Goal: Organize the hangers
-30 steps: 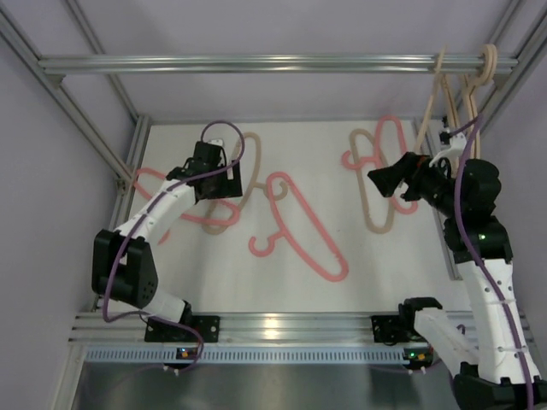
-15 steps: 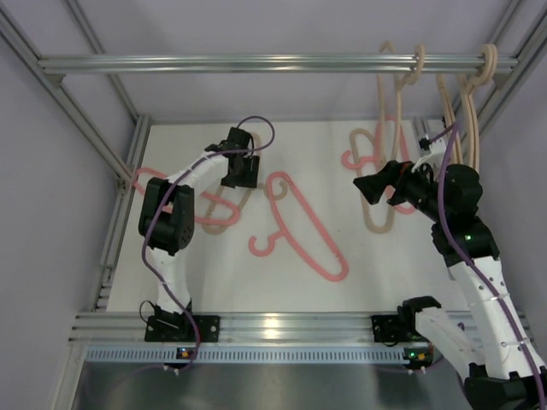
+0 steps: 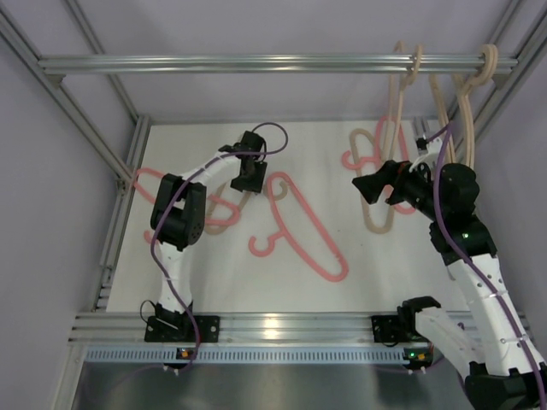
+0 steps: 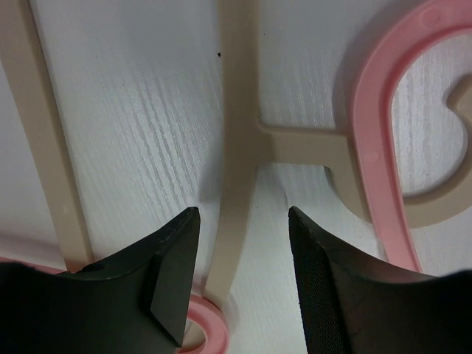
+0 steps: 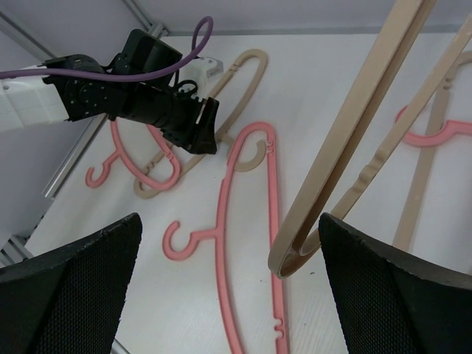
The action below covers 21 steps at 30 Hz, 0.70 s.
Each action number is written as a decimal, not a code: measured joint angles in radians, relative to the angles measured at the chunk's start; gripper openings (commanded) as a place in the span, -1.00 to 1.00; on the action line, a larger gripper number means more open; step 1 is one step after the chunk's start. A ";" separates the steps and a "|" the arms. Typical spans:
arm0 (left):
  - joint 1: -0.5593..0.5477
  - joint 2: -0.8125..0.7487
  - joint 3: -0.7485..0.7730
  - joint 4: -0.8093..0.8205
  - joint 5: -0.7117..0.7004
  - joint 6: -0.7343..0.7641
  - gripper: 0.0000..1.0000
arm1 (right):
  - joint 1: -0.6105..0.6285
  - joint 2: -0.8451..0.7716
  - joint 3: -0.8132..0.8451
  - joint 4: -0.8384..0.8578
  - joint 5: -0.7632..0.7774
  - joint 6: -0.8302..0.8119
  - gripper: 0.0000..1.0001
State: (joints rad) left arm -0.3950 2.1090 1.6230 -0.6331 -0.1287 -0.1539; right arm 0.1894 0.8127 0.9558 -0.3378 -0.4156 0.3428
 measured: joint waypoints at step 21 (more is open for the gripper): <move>0.039 0.089 0.101 -0.061 0.084 -0.005 -0.31 | 0.012 0.017 0.000 0.009 0.011 -0.007 0.99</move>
State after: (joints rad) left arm -0.3561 2.1975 1.7237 -0.6945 -0.0452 -0.1593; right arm 0.2012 0.8295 0.9554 -0.3286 -0.4042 0.3359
